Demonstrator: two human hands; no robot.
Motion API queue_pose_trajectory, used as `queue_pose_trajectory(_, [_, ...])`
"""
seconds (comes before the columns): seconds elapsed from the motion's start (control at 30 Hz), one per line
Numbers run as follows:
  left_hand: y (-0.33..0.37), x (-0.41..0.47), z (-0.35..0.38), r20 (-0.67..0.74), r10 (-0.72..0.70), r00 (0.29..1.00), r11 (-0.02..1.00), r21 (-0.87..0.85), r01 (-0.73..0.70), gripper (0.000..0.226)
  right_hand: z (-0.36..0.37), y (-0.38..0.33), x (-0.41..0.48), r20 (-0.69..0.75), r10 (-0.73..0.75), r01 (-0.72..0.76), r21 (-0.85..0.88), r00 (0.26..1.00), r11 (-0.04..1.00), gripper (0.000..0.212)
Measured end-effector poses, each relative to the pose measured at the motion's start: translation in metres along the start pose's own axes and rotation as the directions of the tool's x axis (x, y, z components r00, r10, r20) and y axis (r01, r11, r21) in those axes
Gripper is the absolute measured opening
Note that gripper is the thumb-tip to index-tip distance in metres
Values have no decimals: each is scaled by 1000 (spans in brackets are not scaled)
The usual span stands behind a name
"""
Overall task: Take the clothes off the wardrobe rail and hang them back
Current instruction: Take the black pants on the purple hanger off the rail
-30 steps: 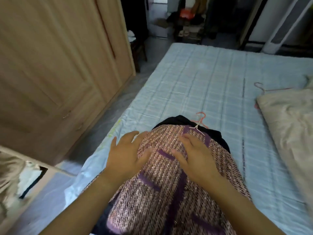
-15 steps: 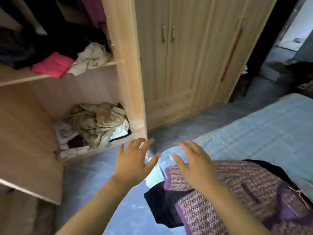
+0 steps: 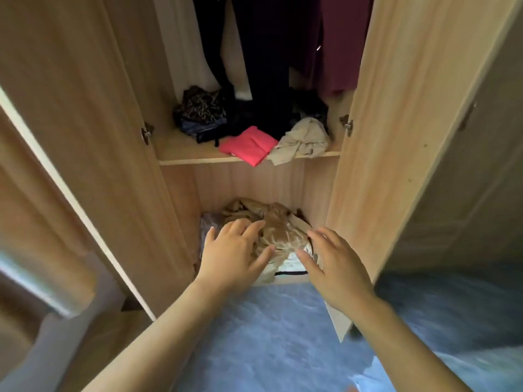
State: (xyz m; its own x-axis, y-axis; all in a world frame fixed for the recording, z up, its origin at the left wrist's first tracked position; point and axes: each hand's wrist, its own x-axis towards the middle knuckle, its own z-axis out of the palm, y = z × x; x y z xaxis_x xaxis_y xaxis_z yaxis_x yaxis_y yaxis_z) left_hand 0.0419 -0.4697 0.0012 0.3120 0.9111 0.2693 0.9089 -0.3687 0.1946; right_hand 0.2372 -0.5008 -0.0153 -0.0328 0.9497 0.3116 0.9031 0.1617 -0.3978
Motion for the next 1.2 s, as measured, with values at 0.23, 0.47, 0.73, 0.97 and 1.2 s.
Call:
queue_pose_trajectory(0.23, [-56, 131, -23, -132, -61, 989, 998, 27, 65, 73, -5, -3, 154, -61, -118, 118, 9, 991, 993, 70])
queue_pose_trajectory(0.47, [-83, 286, -68, -336, -123, 934, 990, 17, 136, 81, -33, -5, 338, -144, -297, 300, -5, 944, 954, 59])
queue_pose_trajectory(0.73, [-127, 451, -137, -486, -116, 866, 977, 103, 188, 60, -83, -35, 536, -251, -493, 487, -90, 833, 869, 57])
queue_pose_trajectory(0.97, [-182, 577, -208, -581, -22, 814, 978, 157, 138, 61, -127, -81, 675, -377, -559, 514, -223, 739, 829, 55])
queue_pose_trajectory(1.2, [-239, 730, -280, -636, 85, 767, 989, 150, 15, 60, -185, -132, 800, -545, -612, 461, -403, 573, 791, 54])
